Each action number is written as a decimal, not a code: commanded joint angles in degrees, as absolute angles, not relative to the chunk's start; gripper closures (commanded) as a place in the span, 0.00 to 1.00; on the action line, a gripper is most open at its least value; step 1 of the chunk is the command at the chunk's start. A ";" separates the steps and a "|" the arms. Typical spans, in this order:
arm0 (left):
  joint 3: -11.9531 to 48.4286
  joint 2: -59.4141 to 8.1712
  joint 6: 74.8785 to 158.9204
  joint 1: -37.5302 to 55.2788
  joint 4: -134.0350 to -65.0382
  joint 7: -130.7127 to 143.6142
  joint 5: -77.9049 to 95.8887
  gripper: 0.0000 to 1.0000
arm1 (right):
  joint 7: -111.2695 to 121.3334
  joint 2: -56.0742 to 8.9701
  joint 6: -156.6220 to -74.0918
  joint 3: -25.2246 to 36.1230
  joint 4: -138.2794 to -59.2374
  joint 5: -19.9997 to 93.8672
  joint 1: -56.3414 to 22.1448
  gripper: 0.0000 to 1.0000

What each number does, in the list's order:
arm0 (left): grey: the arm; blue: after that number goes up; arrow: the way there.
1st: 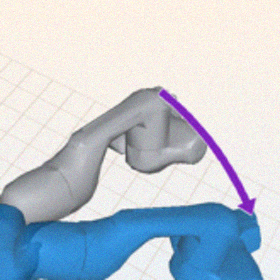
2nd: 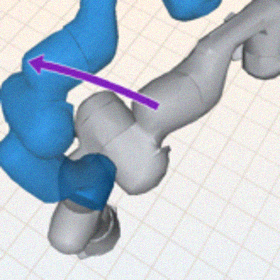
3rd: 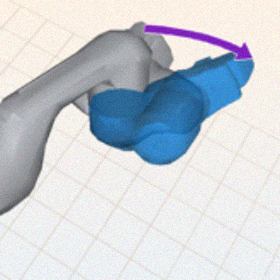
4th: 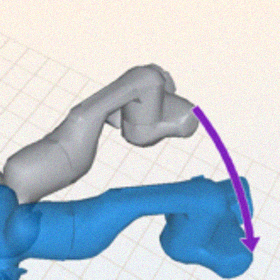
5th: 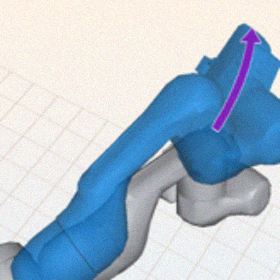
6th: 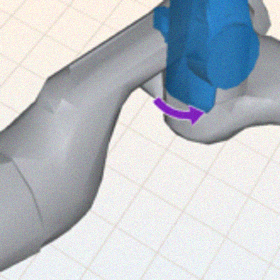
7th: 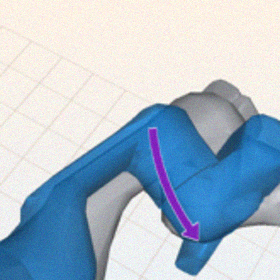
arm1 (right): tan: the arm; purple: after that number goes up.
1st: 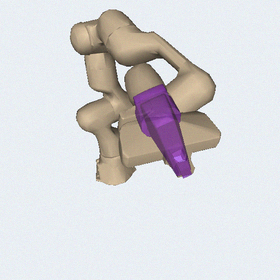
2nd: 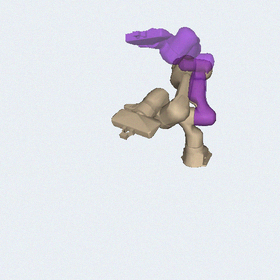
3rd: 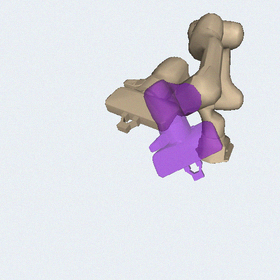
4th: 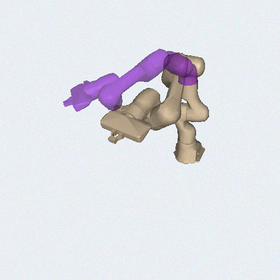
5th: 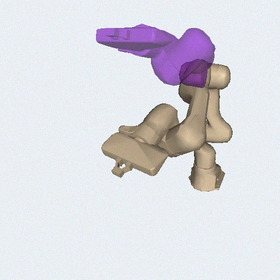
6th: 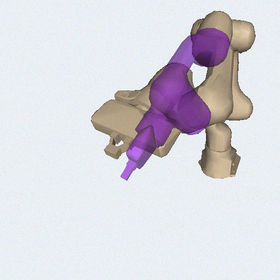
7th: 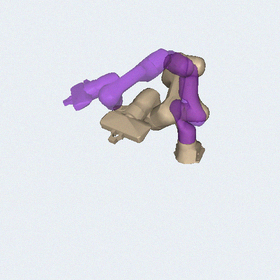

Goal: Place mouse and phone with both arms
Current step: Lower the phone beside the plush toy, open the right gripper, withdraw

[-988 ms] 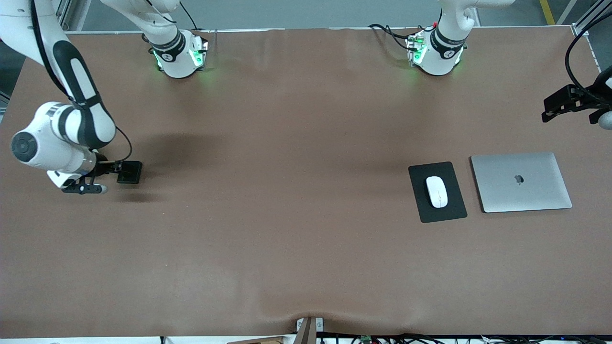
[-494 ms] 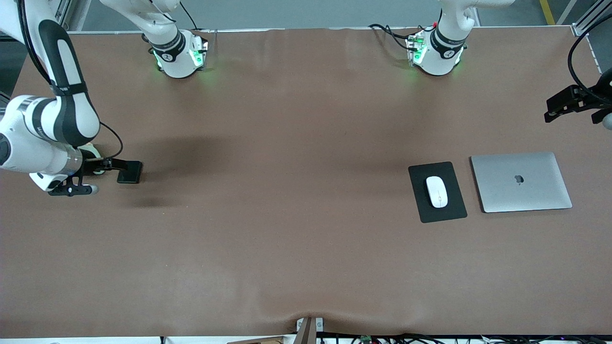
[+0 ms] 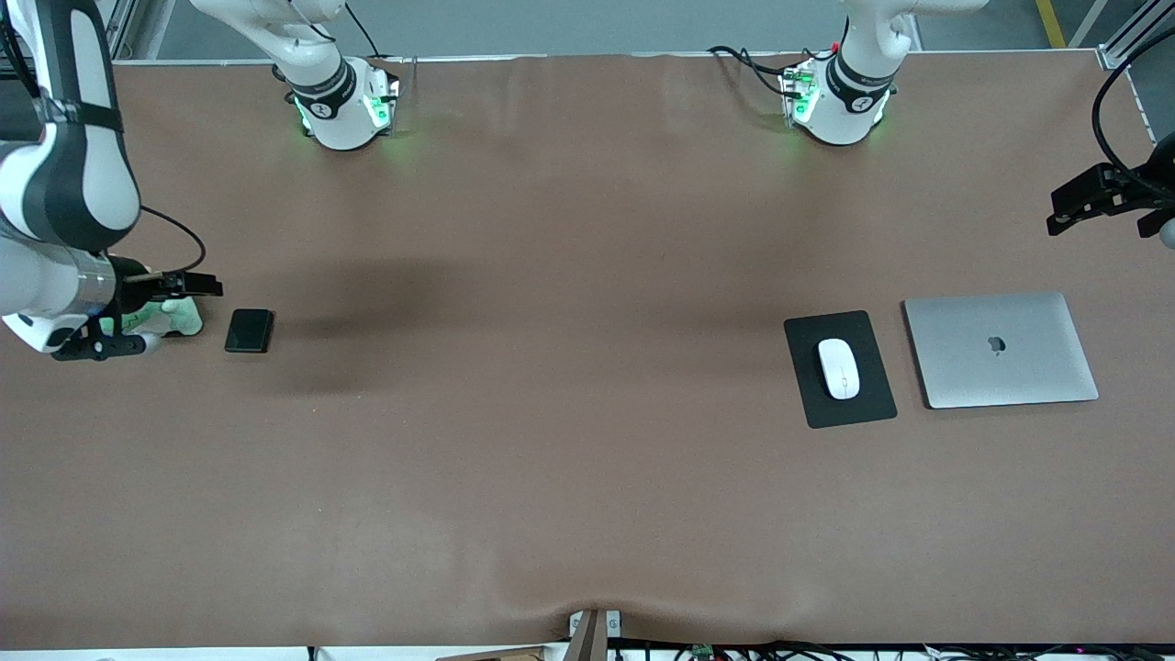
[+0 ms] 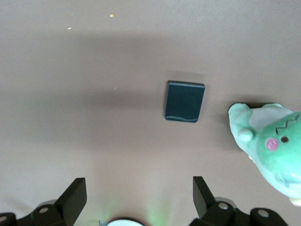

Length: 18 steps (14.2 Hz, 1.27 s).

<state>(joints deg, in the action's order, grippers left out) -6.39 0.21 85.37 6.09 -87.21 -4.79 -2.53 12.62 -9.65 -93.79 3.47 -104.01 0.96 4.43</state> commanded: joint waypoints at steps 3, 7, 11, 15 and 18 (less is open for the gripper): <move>-6.42 1.14 84.64 6.07 -87.10 -5.01 -1.58 0.00 | 12.13 -6.07 -84.93 3.34 -97.31 0.61 3.16 0.00; -6.24 0.97 84.73 6.24 -87.01 -4.75 -0.27 0.00 | 12.57 -7.29 -75.61 2.99 -87.74 0.62 1.24 0.00; -5.54 1.05 84.73 6.86 -87.01 -0.61 0.44 0.00 | 12.56 -7.56 -74.27 2.90 -83.07 -0.79 1.14 0.00; -5.19 0.97 84.73 6.85 -86.92 -0.27 0.35 0.00 | 12.83 -5.02 -72.51 2.90 -82.70 0.00 1.32 0.00; -5.19 0.79 84.64 6.77 -86.57 -0.26 0.00 0.00 | 12.04 1.82 -77.06 2.90 -89.96 -0.70 0.00 0.00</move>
